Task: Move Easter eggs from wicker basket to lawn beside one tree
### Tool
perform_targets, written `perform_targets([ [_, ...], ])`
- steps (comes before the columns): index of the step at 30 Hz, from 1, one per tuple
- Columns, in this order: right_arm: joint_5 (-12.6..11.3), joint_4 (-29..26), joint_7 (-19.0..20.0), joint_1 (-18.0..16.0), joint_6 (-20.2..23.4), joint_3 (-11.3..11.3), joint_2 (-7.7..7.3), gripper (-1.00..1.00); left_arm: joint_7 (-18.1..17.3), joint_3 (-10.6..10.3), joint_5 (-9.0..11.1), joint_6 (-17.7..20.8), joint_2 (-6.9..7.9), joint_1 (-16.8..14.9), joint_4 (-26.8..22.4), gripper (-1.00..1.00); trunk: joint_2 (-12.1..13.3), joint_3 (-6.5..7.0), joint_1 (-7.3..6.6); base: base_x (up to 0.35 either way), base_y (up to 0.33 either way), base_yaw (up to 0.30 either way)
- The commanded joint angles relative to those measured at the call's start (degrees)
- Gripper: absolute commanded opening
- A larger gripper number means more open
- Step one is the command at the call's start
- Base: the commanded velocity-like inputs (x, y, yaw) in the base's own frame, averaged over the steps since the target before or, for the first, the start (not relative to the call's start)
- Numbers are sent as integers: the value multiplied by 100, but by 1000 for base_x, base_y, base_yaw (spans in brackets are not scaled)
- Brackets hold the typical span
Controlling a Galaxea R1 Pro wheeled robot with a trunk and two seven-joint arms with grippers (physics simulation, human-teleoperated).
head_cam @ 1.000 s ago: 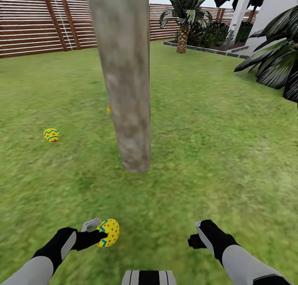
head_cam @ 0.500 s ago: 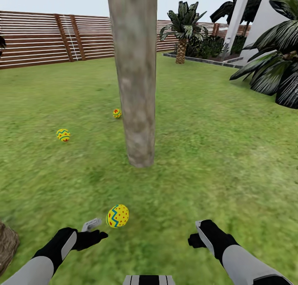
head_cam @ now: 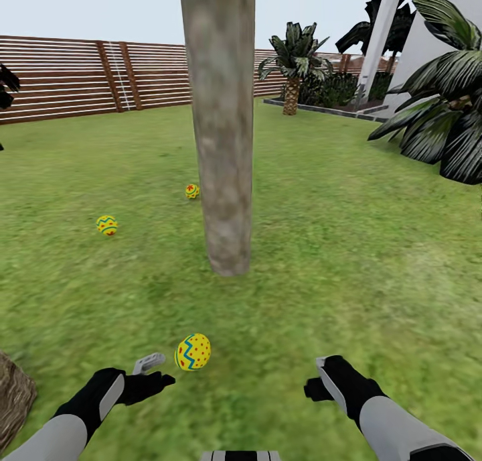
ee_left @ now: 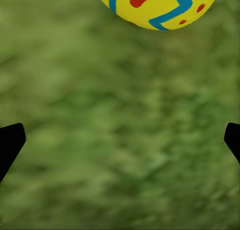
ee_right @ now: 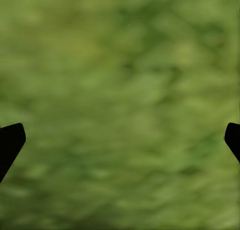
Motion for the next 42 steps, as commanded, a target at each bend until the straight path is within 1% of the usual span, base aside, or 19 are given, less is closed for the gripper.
perform_targets([
  [1, -58, -11, -38, -1, 30, 42, -5, 100, -14, 34, 13, 48, -5, -1, -4, 100, -2, -5, -1, 0, 169, 0],
  [4, -63, -11, -36, -1, 30, 42, -5, 100, -17, 34, 12, 50, -10, -1, -1, 100, -2, -5, -1, 0, 229, 0],
  [10, -65, -11, -37, -1, 30, 42, -5, 100, -27, 32, 15, 36, -21, -1, 158, 100, 6, 128, -17, 28, 175, 0],
  [13, -65, -11, -37, -1, 30, 42, -5, 100, -29, 28, 9, 34, -125, -1, 191, 100, 10, 195, -24, 6, 19, 0],
  [15, -67, -11, -36, -1, 30, 42, -5, 100, -17, 26, -8, 33, -169, -1, 197, 100, 13, 239, -30, -64, 6, 0],
  [20, -71, -11, -37, -1, 30, 42, -5, 100, -53, 25, -12, 33, -191, -1, 202, 100, 20, 350, -42, -279, 51, 0],
  [36, -72, -11, -35, -1, 30, 42, -5, 100, -56, 25, -3, 33, -196, -1, 202, 100, 41, 704, -84, -322, 92, 0],
  [39, -72, -11, -35, -1, 27, 38, -5, 100, -30, 25, 10, 26, -238, -1, 205, 100, 45, 771, -91, -29, 7, 0],
  [40, -71, -11, -35, -1, 29, 42, -5, 100, -7, 32, 8, -120, -294, -1, 303, 100, 46, 793, -94, 2, 1, 0],
  [42, -73, -11, -28, -1, 29, 42, -5, 100, -3, 33, 13, -175, -307, -1, 371, 100, 46, 793, -94, 41, 0, 0],
])
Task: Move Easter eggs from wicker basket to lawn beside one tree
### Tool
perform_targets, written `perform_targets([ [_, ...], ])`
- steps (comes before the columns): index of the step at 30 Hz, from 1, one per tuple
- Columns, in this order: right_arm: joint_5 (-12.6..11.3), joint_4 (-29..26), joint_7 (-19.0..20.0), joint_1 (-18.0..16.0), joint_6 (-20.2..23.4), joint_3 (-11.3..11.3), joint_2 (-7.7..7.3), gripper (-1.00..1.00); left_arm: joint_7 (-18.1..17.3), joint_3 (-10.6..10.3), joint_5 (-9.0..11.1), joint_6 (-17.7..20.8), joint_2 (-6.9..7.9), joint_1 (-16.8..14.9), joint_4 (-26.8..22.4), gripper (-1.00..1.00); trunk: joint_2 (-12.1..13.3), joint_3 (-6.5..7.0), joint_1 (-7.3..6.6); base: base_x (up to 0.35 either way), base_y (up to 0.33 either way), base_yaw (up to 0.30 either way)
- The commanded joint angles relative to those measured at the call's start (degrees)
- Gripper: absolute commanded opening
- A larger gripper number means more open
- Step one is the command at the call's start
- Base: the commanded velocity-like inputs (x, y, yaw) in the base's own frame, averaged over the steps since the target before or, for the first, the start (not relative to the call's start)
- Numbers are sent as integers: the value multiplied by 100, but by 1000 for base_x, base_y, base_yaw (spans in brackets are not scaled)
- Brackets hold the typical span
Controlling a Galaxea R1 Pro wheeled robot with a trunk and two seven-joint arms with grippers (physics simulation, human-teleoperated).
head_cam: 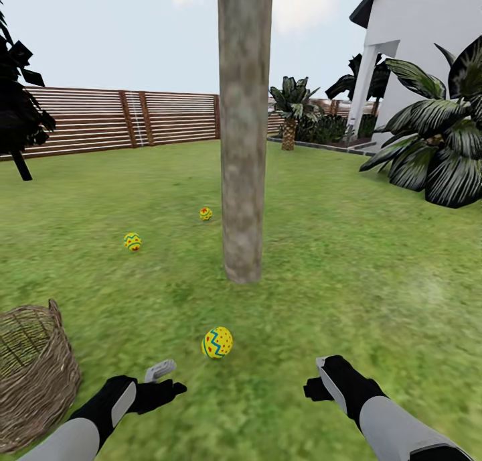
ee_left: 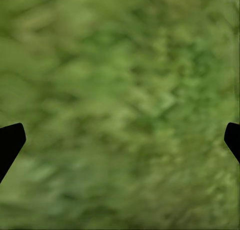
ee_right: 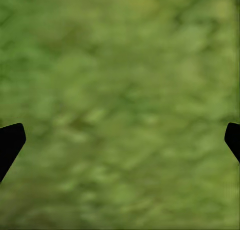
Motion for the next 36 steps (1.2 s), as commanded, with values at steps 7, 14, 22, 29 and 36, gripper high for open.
perform_targets([
  [7, -58, -10, -11, -1, 28, 36, -5, 100, -19, 45, 31, 18, 2, -2, 44, 100, -2, -5, -1, 210, 141, 0],
  [14, -58, -10, -10, -1, 28, 42, -5, 100, 1, 46, 24, 30, 4, -2, 68, 100, 6, 128, -16, 183, 217, 0],
  [22, -58, -10, -10, -1, 28, 43, -5, 100, -42, 38, 29, -73, -40, -2, 73, 100, 6, 128, -16, 130, 104, 0],
  [29, -58, -10, -10, -1, 28, 40, -5, 100, -66, 44, 38, -96, -39, -2, 182, 100, 6, 128, -16, -151, 92, 0],
  [36, -58, -10, -10, -1, 28, 34, -5, 100, -77, 43, 41, -98, -39, -2, 270, 100, 6, 128, -16, -286, 215, 0],
])
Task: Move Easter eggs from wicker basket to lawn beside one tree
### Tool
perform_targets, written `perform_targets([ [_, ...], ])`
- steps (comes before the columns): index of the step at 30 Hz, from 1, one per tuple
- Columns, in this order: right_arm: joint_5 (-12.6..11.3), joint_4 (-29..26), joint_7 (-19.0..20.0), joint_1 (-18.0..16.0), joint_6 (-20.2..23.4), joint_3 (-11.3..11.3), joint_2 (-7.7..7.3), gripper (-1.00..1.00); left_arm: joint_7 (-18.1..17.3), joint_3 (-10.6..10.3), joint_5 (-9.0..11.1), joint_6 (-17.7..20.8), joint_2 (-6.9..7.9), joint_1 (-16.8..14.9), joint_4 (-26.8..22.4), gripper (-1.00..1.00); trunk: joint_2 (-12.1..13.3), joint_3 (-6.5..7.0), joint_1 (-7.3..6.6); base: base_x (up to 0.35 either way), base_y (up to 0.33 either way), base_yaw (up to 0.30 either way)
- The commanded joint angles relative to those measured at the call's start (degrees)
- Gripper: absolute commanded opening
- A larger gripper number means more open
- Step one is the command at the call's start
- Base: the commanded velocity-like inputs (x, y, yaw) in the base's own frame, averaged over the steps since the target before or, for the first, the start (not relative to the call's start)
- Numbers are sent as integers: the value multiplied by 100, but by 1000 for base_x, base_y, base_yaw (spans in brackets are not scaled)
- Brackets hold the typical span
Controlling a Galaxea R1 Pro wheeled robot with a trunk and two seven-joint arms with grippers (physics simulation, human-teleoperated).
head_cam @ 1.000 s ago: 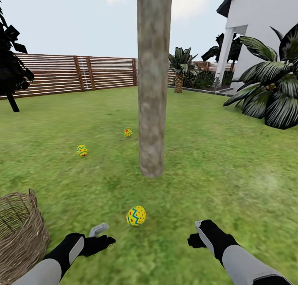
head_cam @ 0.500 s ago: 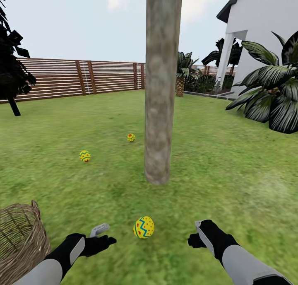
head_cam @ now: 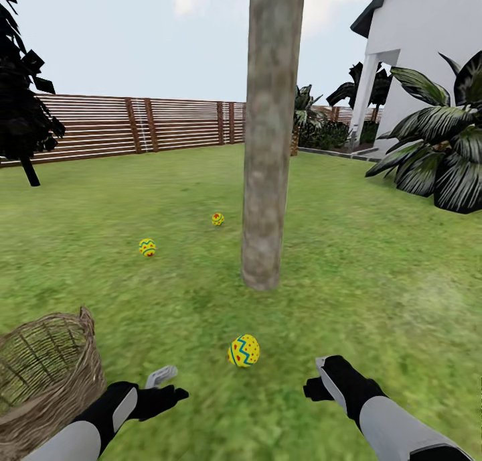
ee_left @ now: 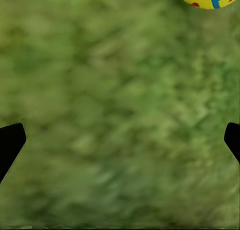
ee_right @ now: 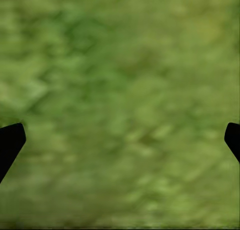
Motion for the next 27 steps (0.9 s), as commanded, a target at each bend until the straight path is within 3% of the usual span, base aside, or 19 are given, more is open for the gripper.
perform_targets([
  [1, -57, -11, -37, -2, 31, 44, -5, 100, -10, 39, 13, 48, -2, -1, -5, 100, -2, -5, -4, -277, 228, 0],
  [10, -58, -11, -39, -1, 31, 44, -13, 100, -9, 33, -1, 43, -14, -1, 4, 100, -2, -5, -4, -275, 230, 0],
  [16, -65, -10, -41, -2, 31, 44, -14, 100, 39, 31, -9, -34, -88, -1, 6, 100, 238, 102, -136, -229, 206, 0],
  [27, -66, -11, -39, -2, 31, 44, -14, 100, 68, 23, -31, -56, -124, -1, 9, 100, 679, 300, -378, -15, 18, 0],
])
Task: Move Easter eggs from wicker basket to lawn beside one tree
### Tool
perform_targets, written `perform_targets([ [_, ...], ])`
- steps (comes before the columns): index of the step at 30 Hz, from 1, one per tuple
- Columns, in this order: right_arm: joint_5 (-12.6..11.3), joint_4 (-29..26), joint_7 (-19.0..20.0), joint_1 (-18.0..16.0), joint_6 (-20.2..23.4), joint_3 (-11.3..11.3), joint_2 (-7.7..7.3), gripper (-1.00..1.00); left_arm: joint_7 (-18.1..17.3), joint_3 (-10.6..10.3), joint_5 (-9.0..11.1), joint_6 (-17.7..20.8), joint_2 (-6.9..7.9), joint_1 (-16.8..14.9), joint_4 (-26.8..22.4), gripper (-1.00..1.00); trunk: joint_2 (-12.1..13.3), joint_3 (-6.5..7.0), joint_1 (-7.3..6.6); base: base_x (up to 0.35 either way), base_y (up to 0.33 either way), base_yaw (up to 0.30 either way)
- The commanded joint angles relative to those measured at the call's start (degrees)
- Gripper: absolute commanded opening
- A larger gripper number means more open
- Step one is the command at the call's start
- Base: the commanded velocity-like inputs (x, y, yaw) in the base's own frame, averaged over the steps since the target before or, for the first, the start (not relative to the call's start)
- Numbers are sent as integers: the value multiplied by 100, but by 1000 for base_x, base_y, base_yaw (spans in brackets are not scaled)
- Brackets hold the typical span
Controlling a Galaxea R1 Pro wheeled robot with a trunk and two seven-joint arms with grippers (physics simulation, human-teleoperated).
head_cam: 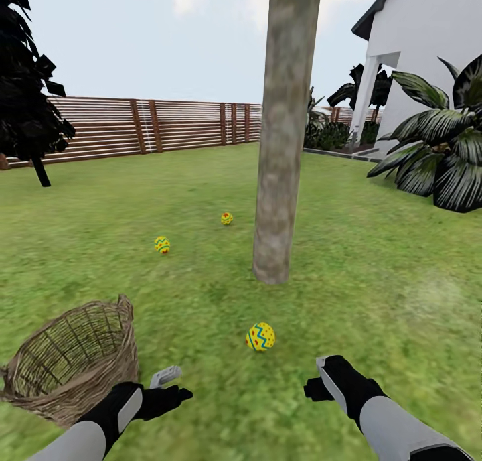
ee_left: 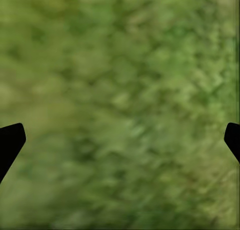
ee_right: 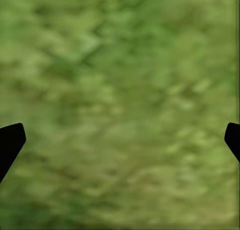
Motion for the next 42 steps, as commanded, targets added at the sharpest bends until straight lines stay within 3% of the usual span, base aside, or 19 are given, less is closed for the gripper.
perform_targets([
  [1, -58, -10, -38, -1, 28, 43, -5, 100, -12, 41, 9, 50, -3, -1, -7, 100, 39, 13, -24, -71, 0, 0],
  [20, -58, -5, -38, -1, 27, 43, -16, 100, -27, 43, 11, 57, -47, -1, 4, 100, 801, 354, -441, -266, 161, 0],
  [42, -35, -10, -71, -1, 68, 45, -39, 100, 1, 10, -18, 58, -32, -1, -26, 100, 1684, 749, -924, -12, 16, 0],
])
